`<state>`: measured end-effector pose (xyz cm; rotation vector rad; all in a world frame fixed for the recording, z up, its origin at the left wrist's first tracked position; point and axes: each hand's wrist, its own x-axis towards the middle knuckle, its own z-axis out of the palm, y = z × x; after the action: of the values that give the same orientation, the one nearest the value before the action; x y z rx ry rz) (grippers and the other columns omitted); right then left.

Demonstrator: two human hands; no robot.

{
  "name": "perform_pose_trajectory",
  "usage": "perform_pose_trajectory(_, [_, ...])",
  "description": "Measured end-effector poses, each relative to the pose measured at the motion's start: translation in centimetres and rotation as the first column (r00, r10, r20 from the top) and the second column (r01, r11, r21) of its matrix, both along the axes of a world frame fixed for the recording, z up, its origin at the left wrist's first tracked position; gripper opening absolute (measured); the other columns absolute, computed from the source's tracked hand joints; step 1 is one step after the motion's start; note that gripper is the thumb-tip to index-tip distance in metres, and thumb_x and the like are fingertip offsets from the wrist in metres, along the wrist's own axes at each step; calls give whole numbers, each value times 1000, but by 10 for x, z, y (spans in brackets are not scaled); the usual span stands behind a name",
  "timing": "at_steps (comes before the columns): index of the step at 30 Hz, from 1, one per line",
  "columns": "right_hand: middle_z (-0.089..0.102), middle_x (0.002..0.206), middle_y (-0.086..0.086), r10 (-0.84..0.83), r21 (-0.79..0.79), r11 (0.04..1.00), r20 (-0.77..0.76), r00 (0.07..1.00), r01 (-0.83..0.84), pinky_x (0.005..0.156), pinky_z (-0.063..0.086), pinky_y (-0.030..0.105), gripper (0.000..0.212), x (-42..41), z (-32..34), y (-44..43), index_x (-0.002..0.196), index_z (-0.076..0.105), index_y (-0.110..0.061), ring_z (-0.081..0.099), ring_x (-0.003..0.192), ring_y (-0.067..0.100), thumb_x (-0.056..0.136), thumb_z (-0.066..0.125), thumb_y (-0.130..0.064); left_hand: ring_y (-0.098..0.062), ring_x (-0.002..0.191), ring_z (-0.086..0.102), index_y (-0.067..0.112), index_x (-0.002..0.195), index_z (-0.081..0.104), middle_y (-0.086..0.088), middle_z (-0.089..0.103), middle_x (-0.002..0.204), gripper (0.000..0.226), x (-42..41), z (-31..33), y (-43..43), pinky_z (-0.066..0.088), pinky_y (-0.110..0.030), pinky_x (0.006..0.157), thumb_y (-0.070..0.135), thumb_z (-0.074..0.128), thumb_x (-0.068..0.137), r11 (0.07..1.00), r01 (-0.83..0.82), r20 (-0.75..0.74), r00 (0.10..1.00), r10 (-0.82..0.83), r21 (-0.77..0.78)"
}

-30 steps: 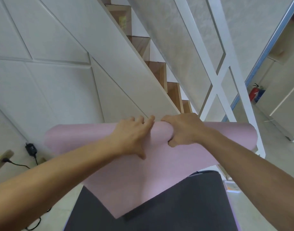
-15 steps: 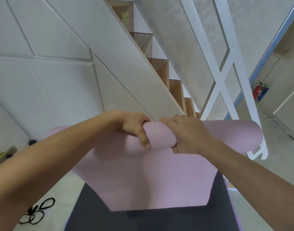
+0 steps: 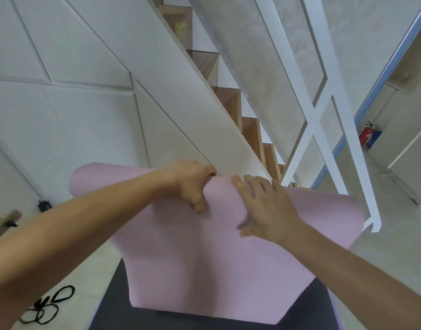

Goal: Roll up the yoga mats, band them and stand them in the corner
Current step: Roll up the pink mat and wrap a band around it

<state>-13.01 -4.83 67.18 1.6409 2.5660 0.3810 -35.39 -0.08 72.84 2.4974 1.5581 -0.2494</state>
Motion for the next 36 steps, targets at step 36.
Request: perform_pose_trajectory(36, [57,103,-24,-273,-244,948,-282,920,206,76,48,28,82,56,5,32,123,41,-48,62,94,9,50,66,-72,-18,135,48,23,153,39,8,34,159,117,-130,-8,38,37,-39,113,97,48,63,869,-346,846,279,455,-354])
